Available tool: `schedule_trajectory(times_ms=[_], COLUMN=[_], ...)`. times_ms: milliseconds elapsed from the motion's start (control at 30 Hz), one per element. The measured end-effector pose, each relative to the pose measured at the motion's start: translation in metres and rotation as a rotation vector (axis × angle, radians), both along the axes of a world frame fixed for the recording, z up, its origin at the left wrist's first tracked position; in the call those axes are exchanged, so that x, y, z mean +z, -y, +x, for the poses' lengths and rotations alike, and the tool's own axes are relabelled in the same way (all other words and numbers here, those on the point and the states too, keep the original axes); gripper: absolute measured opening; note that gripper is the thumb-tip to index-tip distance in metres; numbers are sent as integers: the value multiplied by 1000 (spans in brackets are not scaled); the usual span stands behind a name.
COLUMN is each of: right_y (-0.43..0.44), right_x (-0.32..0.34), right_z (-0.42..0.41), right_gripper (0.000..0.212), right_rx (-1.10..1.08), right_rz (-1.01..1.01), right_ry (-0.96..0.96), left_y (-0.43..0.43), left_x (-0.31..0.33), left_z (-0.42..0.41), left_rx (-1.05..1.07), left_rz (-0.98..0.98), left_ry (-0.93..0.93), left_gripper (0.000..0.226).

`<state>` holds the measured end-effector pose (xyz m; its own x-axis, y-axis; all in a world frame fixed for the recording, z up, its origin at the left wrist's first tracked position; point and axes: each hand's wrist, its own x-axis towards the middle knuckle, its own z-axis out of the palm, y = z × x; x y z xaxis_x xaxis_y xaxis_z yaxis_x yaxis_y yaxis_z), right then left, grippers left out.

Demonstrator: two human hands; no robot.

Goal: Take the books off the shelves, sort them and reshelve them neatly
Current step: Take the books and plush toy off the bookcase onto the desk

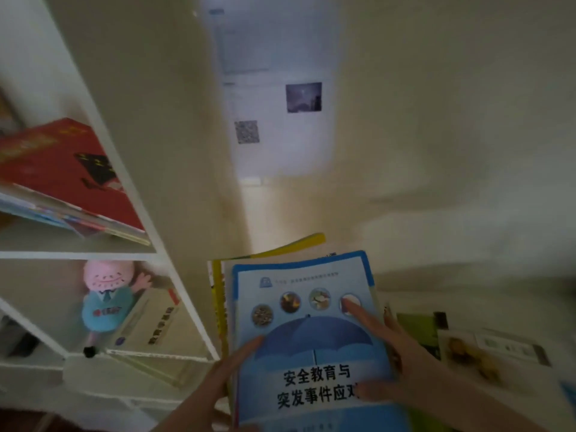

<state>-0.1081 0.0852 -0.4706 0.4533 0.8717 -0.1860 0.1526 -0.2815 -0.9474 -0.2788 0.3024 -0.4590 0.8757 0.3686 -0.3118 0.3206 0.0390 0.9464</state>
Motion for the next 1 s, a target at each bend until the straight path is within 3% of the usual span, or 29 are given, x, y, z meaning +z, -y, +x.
schedule_trajectory(times_ms=[100, 200, 400, 567, 733, 833, 933, 1000], right_y=[13, 18, 8, -11, -22, -19, -20, -27], right_x=[-36, -65, -112, -134, -152, -156, -153, -141], right_z=[19, 39, 71, 83, 87, 89, 88, 85], right_gripper=[98, 97, 104, 102, 101, 95, 94, 95], right_rx=[-84, -145, -199, -226, -233, -204, -216, -231], right_rz=[-8, -34, -32, -42, -104, -172, -244, -268], right_ry=[-90, -82, -124, -172, -212, -143, -67, 91], left_y=[-14, -26, -41, -54, -64, -62, -57, -56], left_x=[-49, -82, -121, -137, -150, -149, -141, -126], left_z=[11, 40, 93, 115, 121, 126, 132, 133], left_rx=[-296, -392, -453, -475, -485, -537, -605, -599], left_rz=[53, 29, 96, 44, 19, 194, 454, 550], left_ry=[-16, -47, -62, -103, -147, -176, -334, -328], left_gripper=[76, 87, 92, 104, 95, 80, 96, 92])
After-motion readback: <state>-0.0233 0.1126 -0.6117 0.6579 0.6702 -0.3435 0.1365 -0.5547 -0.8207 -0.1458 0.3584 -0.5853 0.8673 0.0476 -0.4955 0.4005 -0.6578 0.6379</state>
